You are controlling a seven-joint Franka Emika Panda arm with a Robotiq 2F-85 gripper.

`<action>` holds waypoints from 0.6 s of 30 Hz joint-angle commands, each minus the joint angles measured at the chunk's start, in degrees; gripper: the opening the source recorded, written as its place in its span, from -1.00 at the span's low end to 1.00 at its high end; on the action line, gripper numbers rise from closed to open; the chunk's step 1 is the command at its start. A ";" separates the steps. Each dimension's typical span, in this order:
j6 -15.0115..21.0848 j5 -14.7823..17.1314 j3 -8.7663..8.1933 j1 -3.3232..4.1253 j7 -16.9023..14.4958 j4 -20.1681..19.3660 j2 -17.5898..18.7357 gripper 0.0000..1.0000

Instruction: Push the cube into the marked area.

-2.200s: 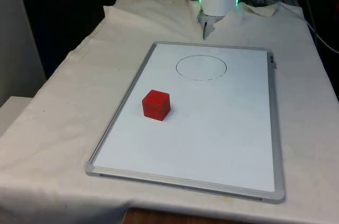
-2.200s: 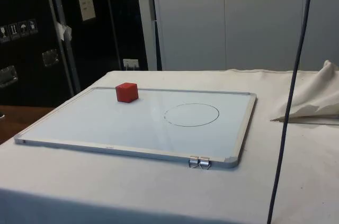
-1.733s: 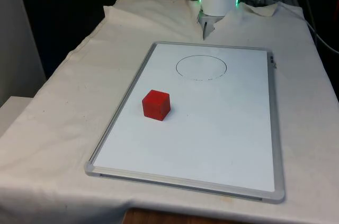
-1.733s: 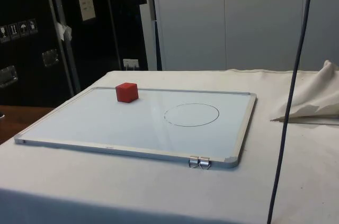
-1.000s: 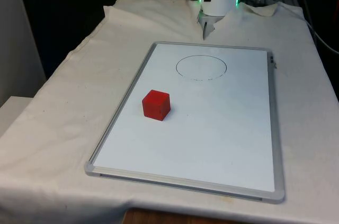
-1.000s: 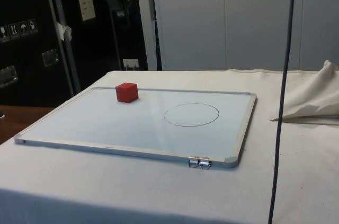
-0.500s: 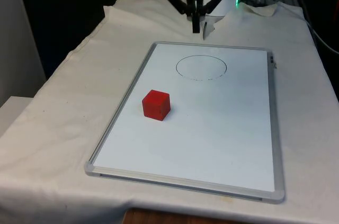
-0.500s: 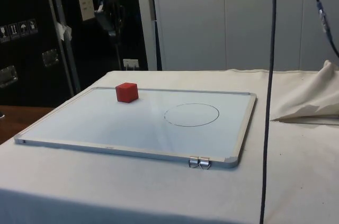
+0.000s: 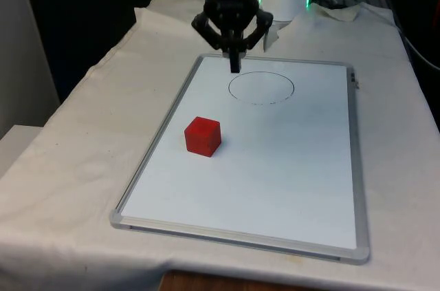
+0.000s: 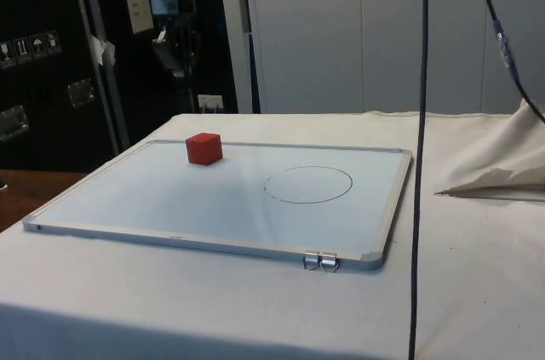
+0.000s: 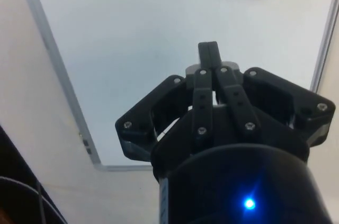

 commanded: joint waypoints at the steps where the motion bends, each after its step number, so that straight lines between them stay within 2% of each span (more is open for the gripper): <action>1: 0.34 0.69 0.11 -0.46 -0.52 0.69 0.97 -0.99; 6: 1.49 2.18 -0.69 -0.80 -1.49 2.86 4.07 -0.99; 7: 1.26 1.72 -1.09 -0.34 -1.15 2.58 3.67 -0.99; 8: 1.66 2.41 -0.86 -0.80 -1.66 3.21 4.53 -0.99; 16: 3.84 5.04 -2.35 -1.20 -3.21 5.96 8.94 -0.99; 17: 3.50 4.58 -2.52 -0.80 -2.98 5.61 8.42 -0.99; 18: 4.07 5.21 -2.52 -1.20 -3.21 6.19 9.28 -0.99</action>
